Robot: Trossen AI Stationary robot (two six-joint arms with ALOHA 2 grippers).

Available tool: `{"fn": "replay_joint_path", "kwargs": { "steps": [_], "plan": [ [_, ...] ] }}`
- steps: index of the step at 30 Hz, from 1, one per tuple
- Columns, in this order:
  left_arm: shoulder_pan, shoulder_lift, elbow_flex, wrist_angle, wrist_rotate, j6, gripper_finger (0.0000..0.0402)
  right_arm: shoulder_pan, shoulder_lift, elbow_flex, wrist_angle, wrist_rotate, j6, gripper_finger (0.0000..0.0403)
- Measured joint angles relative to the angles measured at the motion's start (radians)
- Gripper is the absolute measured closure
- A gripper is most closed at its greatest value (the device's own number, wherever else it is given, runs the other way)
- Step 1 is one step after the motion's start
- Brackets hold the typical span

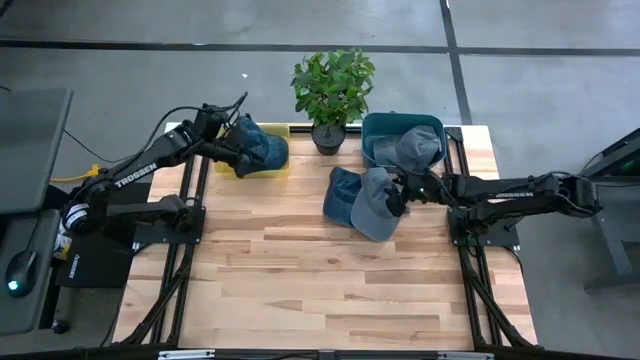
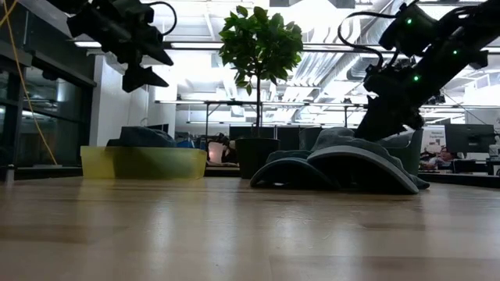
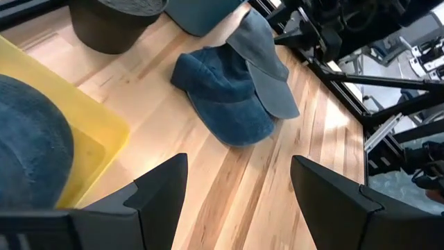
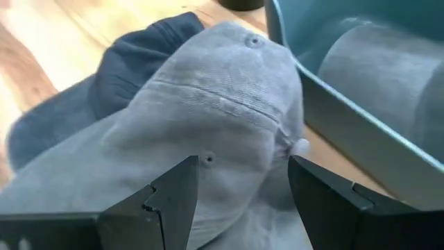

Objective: Pick & Place hat
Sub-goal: Put the gray cap into the green bin

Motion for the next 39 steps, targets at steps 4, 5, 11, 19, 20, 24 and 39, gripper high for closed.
{"fn": "replay_joint_path", "kwargs": {
  "steps": [4,5,11,19,20,24,39],
  "plan": [
    [-0.020,0.000,0.000,0.002,-0.006,0.000,0.0147,-0.065,0.000,-0.015,0.028,-0.099,0.000,0.0187],
    [-0.020,0.000,0.000,0.002,-0.005,0.000,0.0147,-0.078,0.000,-0.018,0.029,-0.111,0.000,0.0187],
    [-0.018,0.000,0.000,0.009,-0.008,-0.014,0.0147,-0.149,0.000,-0.025,0.092,-0.235,-0.007,0.0187],
    [-0.018,0.001,0.000,0.010,-0.008,-0.015,0.0147,-0.204,0.034,-0.025,0.120,-0.353,-0.008,0.0187],
    [-0.018,0.001,0.000,0.010,-0.008,-0.015,0.0147,-0.209,0.048,-0.025,0.130,-0.364,-0.008,0.0187],
    [-0.018,0.001,0.000,0.010,-0.008,-0.022,0.0147,-0.215,0.098,-0.025,0.184,-0.398,0.001,0.0187],
    [-0.018,0.001,0.000,0.010,-0.006,-0.023,0.0147,-0.215,0.150,-0.025,0.224,-0.455,0.083,0.0342]
  ]
}}
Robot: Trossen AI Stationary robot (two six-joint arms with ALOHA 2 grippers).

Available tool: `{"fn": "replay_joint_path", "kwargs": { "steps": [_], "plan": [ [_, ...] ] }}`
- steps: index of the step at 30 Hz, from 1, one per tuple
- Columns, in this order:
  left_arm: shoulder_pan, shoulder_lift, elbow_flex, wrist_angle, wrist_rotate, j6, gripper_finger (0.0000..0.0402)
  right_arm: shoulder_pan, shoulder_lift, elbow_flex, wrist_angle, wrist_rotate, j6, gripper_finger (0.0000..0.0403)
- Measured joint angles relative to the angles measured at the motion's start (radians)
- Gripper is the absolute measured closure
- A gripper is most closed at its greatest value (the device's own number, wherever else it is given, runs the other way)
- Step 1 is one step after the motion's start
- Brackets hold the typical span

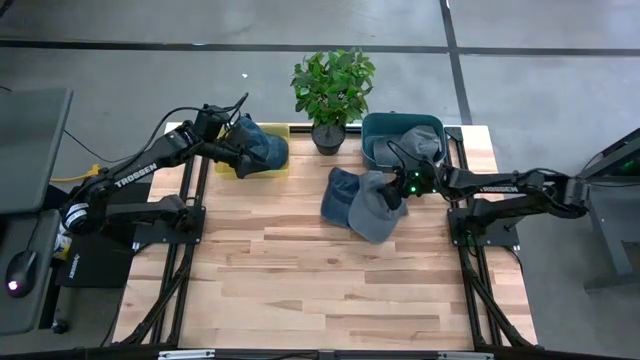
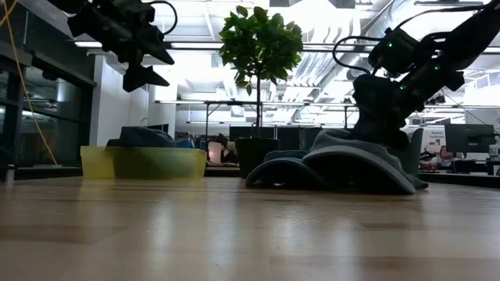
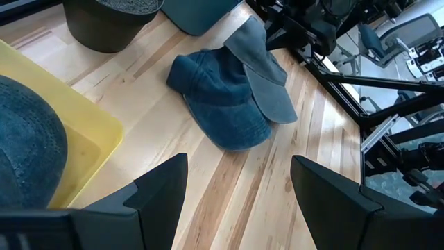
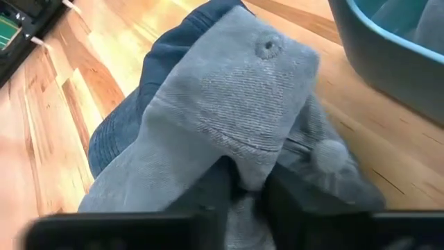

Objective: Pick & Place hat
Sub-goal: Put the gray cap into the green bin

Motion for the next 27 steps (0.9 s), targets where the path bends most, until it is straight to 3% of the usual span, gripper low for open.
{"fn": "replay_joint_path", "kwargs": {
  "steps": [3,14,27],
  "plan": [
    [0.000,0.000,0.000,0.000,-0.001,0.000,0.0147,0.000,0.000,0.000,0.000,-0.002,0.017,0.0391],
    [0.000,0.000,0.000,-0.003,-0.001,0.000,0.0147,0.056,-0.071,0.034,-0.039,0.072,0.104,0.0399],
    [0.000,0.000,0.000,-0.004,0.023,-0.003,0.0147,0.219,-0.233,0.255,-0.438,0.288,0.131,0.0402]
  ]
}}
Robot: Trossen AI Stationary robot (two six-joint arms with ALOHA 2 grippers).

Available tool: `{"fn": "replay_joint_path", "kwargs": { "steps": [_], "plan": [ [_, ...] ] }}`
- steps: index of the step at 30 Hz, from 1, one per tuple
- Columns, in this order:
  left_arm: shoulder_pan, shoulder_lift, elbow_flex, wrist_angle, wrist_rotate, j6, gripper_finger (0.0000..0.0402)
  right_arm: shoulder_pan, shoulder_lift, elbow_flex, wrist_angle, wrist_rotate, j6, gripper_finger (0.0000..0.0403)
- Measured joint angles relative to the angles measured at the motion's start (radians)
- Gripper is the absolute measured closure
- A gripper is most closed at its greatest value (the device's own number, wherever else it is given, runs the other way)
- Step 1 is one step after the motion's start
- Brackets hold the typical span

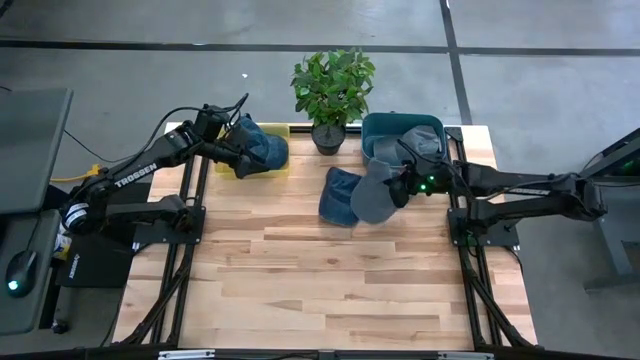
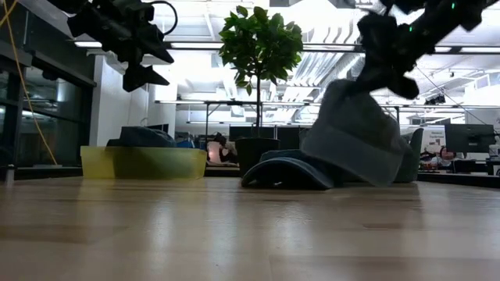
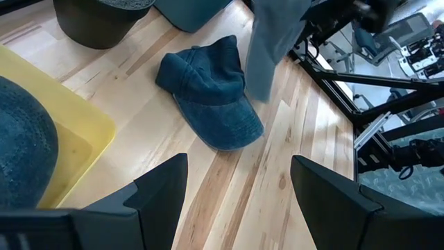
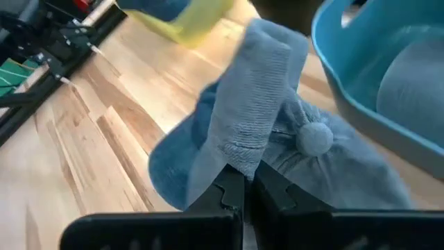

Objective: Pick & Place hat
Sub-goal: Put the gray cap into the green bin

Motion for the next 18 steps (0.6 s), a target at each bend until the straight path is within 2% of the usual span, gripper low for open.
{"fn": "replay_joint_path", "kwargs": {
  "steps": [7,12,18],
  "plan": [
    [0.000,0.000,0.000,0.001,0.002,0.000,0.0147,0.079,-0.011,0.146,-0.145,0.114,0.025,0.0402],
    [0.000,0.000,0.000,0.011,0.003,-0.001,0.0147,0.126,-0.011,0.244,-0.228,0.237,0.076,0.0402],
    [0.000,0.000,0.000,0.106,0.041,-0.042,0.0147,0.154,-0.011,0.319,-0.268,0.346,0.128,0.0403]
  ]
}}
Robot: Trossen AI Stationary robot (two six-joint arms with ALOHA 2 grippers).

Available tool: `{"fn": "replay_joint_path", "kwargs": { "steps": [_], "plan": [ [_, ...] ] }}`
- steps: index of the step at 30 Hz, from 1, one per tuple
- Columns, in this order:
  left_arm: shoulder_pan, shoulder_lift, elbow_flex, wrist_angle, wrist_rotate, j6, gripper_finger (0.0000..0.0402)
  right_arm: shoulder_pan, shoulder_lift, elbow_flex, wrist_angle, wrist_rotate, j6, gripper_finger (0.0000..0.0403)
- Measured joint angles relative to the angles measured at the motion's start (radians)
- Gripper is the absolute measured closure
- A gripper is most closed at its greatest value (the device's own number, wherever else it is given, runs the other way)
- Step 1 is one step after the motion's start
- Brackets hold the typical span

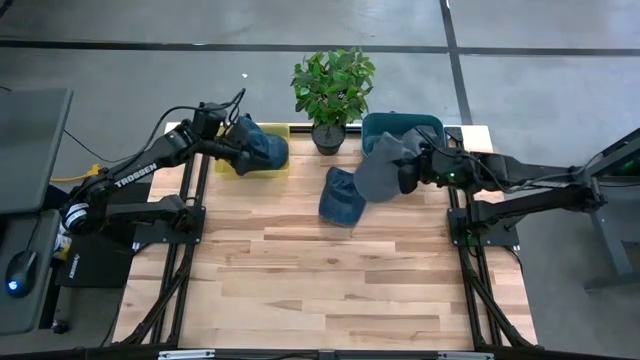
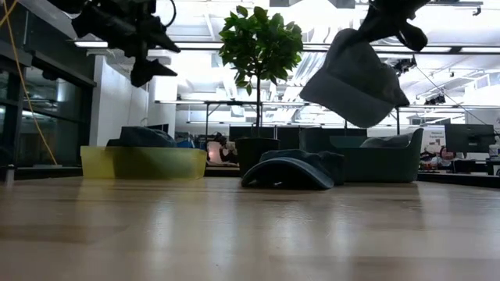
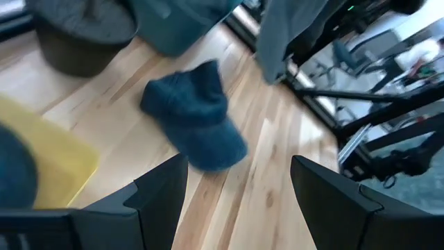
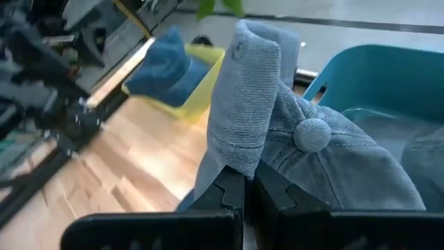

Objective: Pick & Place hat
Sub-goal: Put the gray cap into the green bin

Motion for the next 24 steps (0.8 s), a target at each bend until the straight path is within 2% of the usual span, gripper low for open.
{"fn": "replay_joint_path", "kwargs": {
  "steps": [5,7,13,24],
  "plan": [
    [-0.005,0.000,0.000,0.097,0.076,-0.033,0.0147,0.026,0.000,0.013,-0.014,0.085,0.068,0.0403],
    [-0.029,0.000,0.000,0.127,0.076,-0.036,0.0147,0.033,0.000,0.014,-0.030,0.126,0.097,0.0403],
    [-0.125,0.000,0.000,0.153,0.022,-0.037,0.0147,0.019,0.000,0.014,-0.066,0.228,0.196,0.0403],
    [-0.270,0.000,0.000,0.186,-0.097,-0.063,0.0147,-0.057,0.000,0.014,0.017,0.292,0.177,0.0402]
  ]
}}
